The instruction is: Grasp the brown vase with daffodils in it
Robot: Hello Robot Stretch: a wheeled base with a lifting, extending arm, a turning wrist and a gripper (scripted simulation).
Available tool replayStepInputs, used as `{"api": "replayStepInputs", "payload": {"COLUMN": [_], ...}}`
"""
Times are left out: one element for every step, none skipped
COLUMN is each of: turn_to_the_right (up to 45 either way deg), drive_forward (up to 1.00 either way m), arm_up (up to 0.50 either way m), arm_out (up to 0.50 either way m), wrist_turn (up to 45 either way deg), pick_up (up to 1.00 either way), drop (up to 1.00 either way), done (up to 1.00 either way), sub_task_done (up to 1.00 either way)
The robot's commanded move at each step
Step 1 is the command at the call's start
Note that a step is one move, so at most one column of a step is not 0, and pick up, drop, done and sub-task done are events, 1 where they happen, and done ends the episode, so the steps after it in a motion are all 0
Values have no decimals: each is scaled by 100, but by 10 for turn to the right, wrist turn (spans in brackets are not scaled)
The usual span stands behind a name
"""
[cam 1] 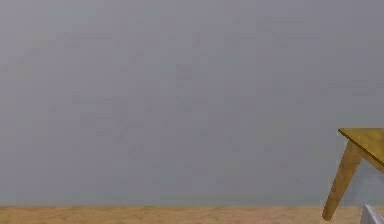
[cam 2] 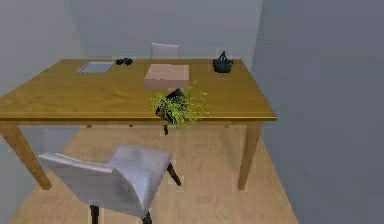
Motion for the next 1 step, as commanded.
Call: {"api": "replayStepInputs", "payload": {"turn_to_the_right": [0], "drive_forward": [0], "arm_up": [50], "arm_out": [0], "wrist_turn": [0], "pick_up": [0], "drop": [0], "done": [0], "sub_task_done": [0]}}
